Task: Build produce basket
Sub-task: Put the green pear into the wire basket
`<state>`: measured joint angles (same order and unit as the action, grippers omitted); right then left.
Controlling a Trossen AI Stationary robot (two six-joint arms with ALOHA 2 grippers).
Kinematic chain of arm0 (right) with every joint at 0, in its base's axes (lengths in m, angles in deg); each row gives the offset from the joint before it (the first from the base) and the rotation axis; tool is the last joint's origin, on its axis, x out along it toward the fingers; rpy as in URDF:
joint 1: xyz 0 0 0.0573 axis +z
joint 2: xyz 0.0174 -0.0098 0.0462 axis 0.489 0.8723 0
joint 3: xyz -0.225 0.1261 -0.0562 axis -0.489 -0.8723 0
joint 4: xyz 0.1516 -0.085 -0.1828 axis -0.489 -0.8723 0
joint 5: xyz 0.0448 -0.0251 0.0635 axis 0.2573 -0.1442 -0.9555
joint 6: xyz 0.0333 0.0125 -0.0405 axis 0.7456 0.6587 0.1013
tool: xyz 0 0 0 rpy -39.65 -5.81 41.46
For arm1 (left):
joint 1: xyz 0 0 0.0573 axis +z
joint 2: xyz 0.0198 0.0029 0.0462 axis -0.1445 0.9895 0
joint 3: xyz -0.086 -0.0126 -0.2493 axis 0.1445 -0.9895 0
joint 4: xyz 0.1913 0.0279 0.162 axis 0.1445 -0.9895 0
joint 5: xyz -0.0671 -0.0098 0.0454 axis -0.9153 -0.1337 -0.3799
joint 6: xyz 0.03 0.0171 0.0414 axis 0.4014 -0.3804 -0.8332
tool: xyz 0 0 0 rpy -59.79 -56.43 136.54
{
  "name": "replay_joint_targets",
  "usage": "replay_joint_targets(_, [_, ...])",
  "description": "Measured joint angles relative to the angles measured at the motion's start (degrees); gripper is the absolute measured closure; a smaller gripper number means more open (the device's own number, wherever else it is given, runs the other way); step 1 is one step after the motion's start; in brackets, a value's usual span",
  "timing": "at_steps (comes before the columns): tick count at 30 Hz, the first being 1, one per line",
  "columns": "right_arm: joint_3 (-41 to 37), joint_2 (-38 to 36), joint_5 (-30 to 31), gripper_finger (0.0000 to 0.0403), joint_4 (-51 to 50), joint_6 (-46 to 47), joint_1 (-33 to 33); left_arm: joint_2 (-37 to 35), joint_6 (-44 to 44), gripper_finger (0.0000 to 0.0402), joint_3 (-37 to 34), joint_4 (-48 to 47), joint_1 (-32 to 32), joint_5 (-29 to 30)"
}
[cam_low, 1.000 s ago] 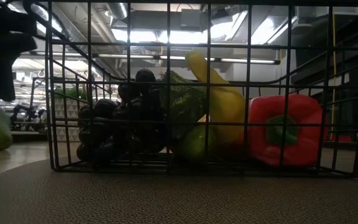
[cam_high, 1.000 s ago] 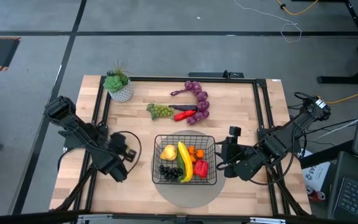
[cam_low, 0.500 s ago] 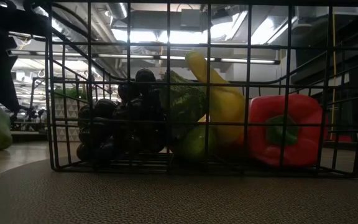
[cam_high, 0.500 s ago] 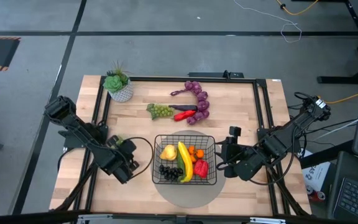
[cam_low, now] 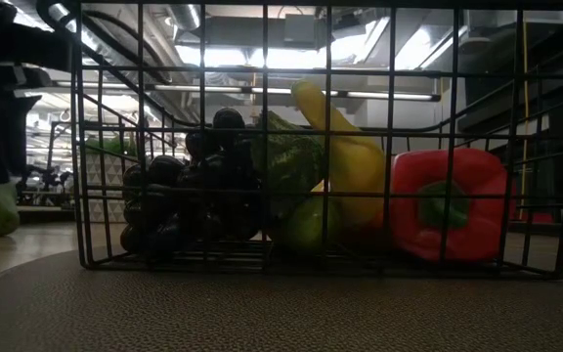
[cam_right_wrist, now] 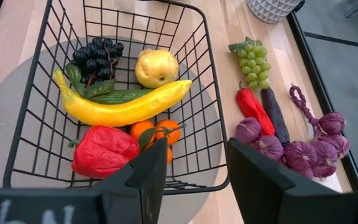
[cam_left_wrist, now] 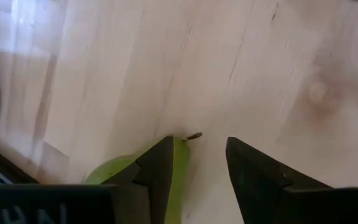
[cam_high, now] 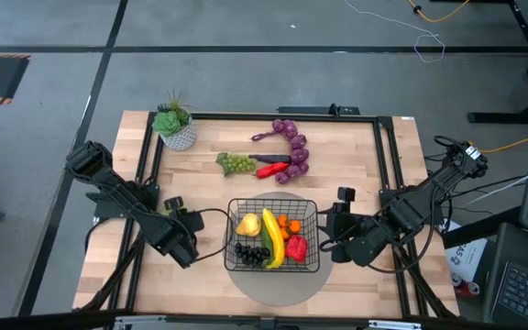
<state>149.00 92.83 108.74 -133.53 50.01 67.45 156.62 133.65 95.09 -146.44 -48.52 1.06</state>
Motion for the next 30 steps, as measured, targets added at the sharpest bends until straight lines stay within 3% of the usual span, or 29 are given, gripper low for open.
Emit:
replay_joint_targets(5, [0.0,0.0,0.0,0.0237,0.0,0.1,0.0,0.0,-0.7,0.0259,-0.4,0.1,0.0,0.0])
replay_joint_targets(14, [0.0,0.0,0.0,0.0237,0.0,0.2,0.0,0.0,-0.4,0.0259,-7.2,6.1,0.0,0.1])
replay_joint_targets(30, [0.0,0.0,0.0,0.0237,0.0,0.2,0.0,0.0,-6.4,0.026,-7.7,8.6,2.3,2.0])
